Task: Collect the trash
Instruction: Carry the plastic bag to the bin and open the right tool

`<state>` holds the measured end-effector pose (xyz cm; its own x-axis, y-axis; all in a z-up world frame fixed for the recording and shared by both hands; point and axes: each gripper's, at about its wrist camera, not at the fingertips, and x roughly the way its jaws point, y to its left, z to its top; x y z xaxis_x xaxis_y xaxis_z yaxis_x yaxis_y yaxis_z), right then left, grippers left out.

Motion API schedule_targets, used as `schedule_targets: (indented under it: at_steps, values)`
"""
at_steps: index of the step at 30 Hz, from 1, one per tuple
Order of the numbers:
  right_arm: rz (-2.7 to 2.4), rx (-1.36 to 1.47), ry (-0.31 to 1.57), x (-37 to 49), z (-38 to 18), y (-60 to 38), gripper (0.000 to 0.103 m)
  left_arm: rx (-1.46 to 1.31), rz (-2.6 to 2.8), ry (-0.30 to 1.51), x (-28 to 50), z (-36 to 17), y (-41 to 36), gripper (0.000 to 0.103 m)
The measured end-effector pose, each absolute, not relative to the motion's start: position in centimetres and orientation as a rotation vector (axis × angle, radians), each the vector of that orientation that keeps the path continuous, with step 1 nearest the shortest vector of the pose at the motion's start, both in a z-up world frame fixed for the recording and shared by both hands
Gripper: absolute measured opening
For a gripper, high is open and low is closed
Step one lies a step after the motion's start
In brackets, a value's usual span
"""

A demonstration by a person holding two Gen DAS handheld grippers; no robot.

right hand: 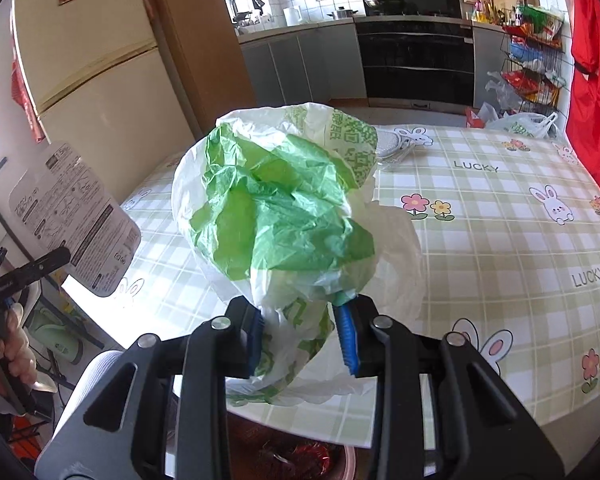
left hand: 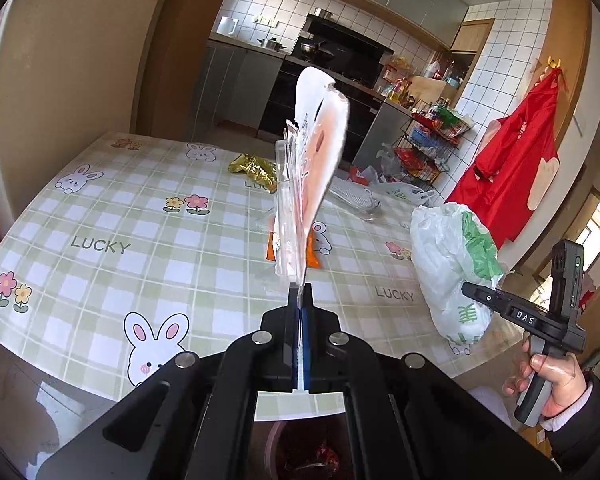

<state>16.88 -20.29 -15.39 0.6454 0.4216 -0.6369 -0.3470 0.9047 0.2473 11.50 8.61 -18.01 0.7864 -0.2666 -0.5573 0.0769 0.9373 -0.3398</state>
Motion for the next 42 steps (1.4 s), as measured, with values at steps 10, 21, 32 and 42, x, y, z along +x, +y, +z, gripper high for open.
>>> schedule_targets:
  at_steps: [10, 21, 32, 42]
  values:
    - [0.488, 0.053, 0.702, 10.4, -12.6, -19.8, 0.033, -0.285, -0.198, 0.587, 6.4, -15.0, 7.7, 0.001]
    - [0.548, 0.011, 0.766, 6.4, -12.7, -19.6, 0.033, -0.285, -0.209, 0.536, 3.1, -13.0, 7.5, 0.001]
    - [0.598, 0.006, 0.922, 6.6, -16.4, -18.3, 0.033, -0.305, -0.202, 0.574, 3.8, -14.5, 8.0, 0.001]
    - [0.652, -0.045, 1.085, 6.7, -20.0, -15.9, 0.041, -0.315, -0.205, 0.611, 4.5, -15.7, 8.0, 0.001]
